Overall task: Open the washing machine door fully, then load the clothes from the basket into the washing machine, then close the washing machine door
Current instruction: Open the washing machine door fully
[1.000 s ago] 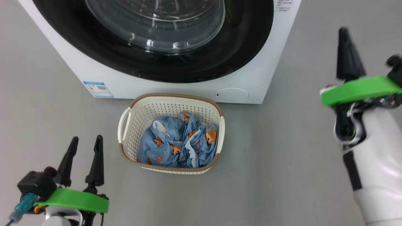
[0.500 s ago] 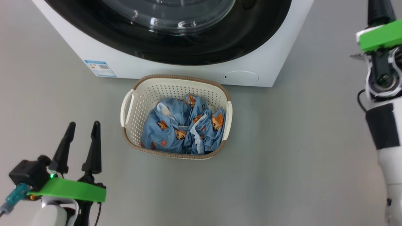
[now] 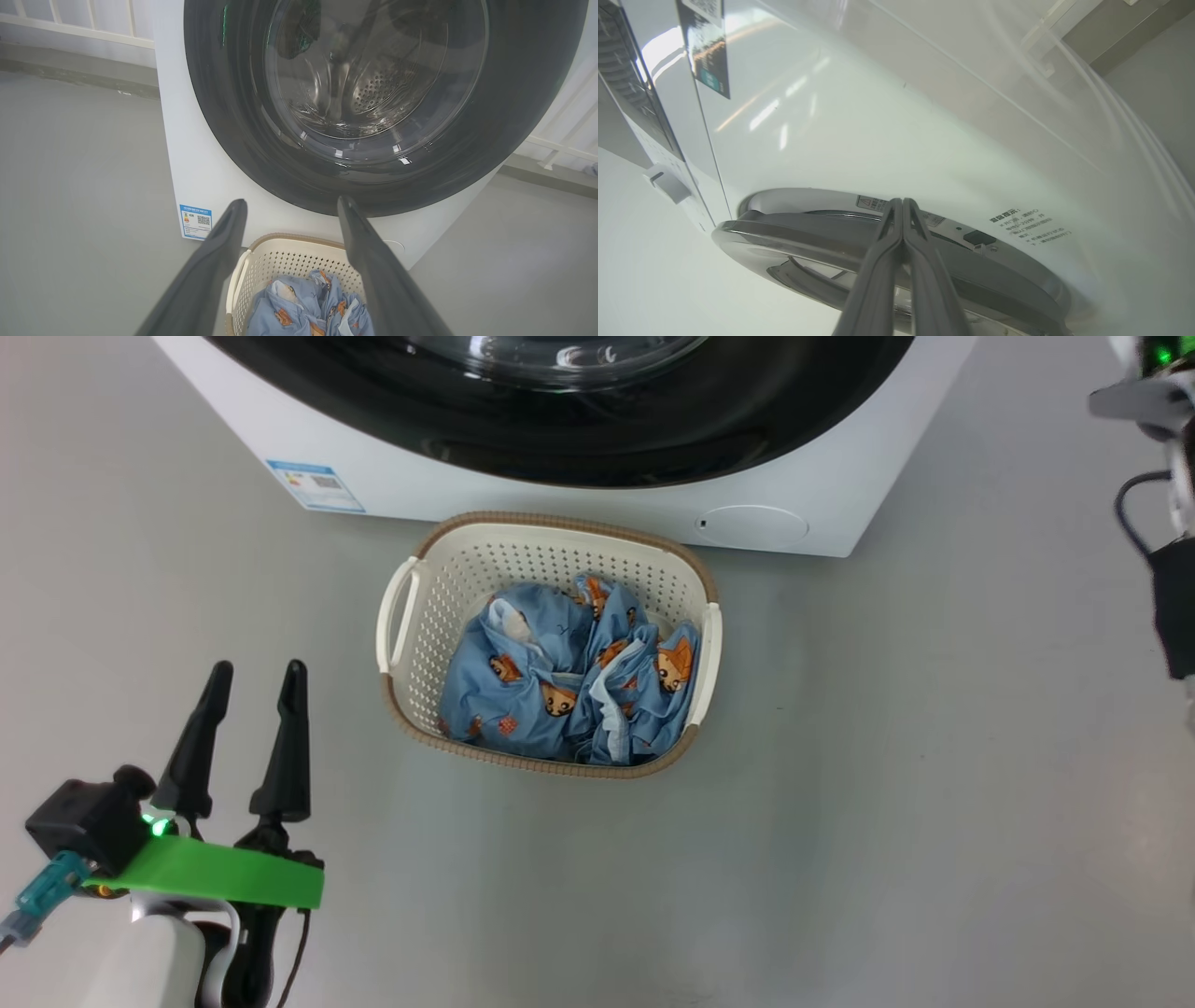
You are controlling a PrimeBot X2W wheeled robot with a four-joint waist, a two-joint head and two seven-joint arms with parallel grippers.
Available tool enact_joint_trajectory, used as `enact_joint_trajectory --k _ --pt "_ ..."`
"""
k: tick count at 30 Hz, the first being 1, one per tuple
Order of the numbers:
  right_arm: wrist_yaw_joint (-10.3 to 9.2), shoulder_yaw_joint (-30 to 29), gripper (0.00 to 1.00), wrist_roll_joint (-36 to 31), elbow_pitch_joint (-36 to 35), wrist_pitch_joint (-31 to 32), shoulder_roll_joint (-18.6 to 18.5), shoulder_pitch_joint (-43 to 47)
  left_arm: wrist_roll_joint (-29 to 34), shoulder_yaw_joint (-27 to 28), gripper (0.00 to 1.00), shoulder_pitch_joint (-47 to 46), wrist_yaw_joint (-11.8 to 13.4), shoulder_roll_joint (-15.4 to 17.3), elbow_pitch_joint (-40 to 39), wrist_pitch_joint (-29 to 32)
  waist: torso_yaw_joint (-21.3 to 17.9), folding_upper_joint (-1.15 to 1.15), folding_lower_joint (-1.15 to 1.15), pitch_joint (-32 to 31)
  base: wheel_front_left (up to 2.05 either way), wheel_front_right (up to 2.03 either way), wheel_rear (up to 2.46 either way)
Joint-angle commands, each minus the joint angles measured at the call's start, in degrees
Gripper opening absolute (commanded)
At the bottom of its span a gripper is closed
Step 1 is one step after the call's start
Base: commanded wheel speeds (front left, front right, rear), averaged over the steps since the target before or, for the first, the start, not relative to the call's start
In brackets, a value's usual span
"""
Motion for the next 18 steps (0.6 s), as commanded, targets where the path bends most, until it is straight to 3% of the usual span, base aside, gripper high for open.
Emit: enact_joint_trajectory --k 1,8,18 --pt "0.33 -0.2 0.00 1.8 -0.5 1.8 -0.2 -2.4 -0.9 1.7 1.00 -1.6 0.0 1.8 -1.2 -0.4 0.8 0.00 0.00 0.5 0.00 0.00 0.00" --pt "0.33 0.2 0.00 4.3 4.7 10.7 -2.2 -6.5 -1.4 1.9 1.00 -1.8 0.0 1.2 -0.9 -0.4 2.0 0.00 0.00 1.7 0.00 0.00 0.00" --pt "0.33 -0.2 0.00 5.0 8.6 16.2 -1.6 -11.9 -2.4 1.4 1.00 -3.0 0.0 0.6 -0.9 -0.4 3.1 0.00 0.00 3.9 0.00 0.00 0.00"
